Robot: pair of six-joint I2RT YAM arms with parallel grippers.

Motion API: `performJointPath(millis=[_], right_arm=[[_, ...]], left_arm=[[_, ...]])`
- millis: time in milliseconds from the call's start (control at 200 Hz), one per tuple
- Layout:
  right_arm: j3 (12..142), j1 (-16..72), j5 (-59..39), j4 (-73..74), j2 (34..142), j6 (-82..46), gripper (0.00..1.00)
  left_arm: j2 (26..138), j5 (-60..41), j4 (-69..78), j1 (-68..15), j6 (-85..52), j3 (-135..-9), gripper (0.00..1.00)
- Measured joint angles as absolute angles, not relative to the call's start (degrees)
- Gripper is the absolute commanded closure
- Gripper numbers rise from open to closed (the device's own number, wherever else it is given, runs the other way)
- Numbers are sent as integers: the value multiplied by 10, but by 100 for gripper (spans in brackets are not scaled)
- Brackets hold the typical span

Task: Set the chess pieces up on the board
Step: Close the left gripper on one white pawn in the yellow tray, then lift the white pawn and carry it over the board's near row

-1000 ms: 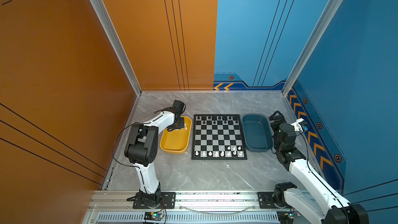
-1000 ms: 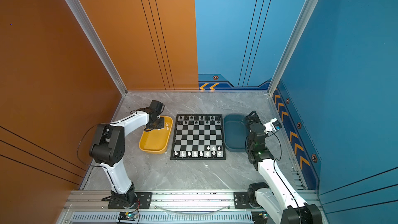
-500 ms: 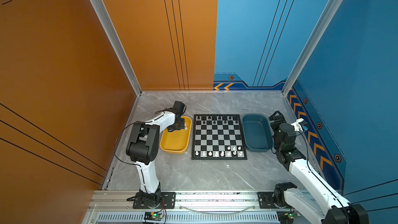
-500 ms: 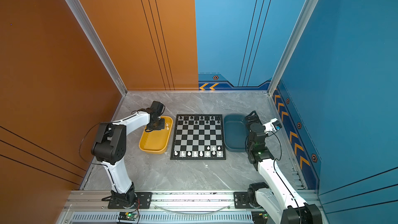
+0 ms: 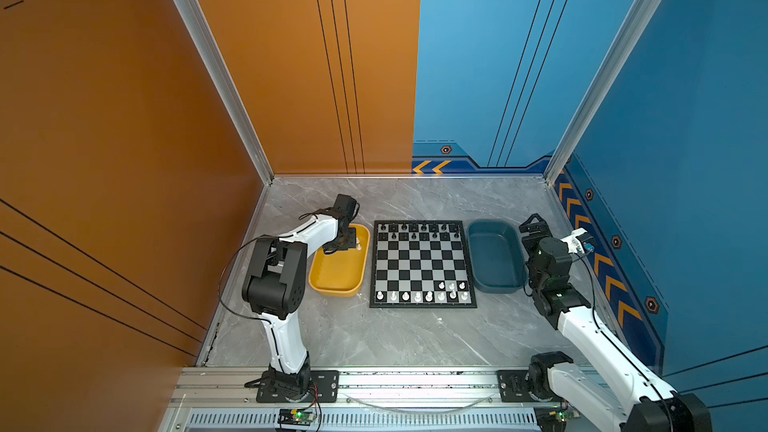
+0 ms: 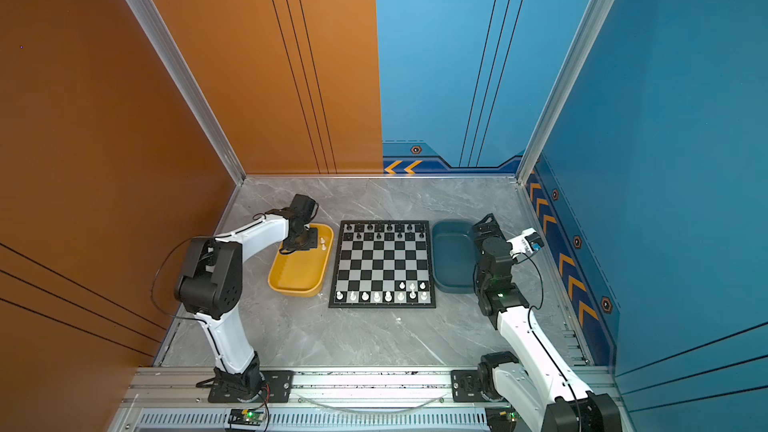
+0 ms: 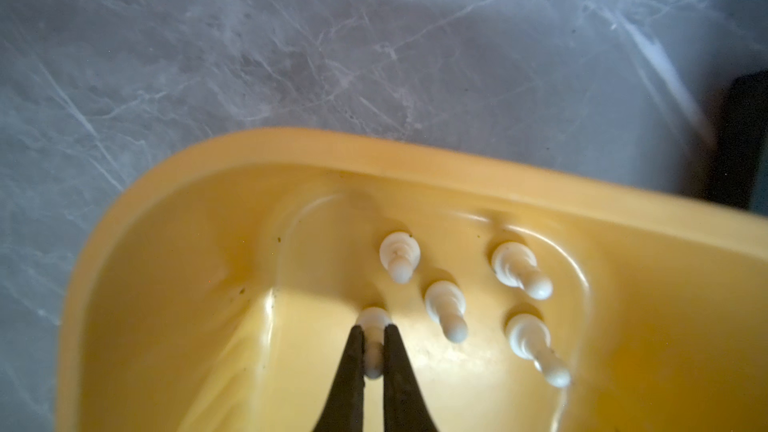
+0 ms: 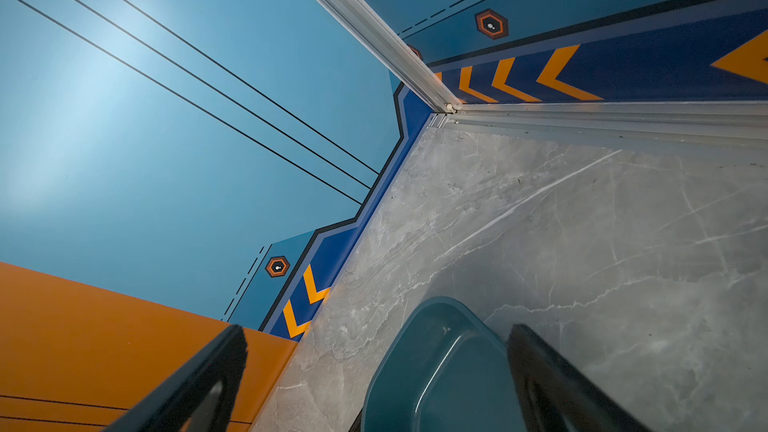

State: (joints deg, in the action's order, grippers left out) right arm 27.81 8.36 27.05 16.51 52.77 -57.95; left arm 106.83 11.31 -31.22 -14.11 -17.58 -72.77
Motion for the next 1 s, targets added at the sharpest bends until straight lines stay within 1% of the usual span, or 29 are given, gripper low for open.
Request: performJointPath(millis=[130, 300, 716, 1001], right_arm=[[278, 84, 270, 165, 528, -580, 0], [278, 84, 270, 165, 528, -580, 0], [279, 84, 270, 165, 532, -584, 0], [279, 84, 270, 165, 531, -584, 0]], left_arm=[[1033, 113, -319, -166, -176, -728, 100], [993, 102, -328, -221, -175, -728, 100], [989, 66, -343, -358, -176, -752, 100], [991, 64, -345, -370, -176, -763, 100]])
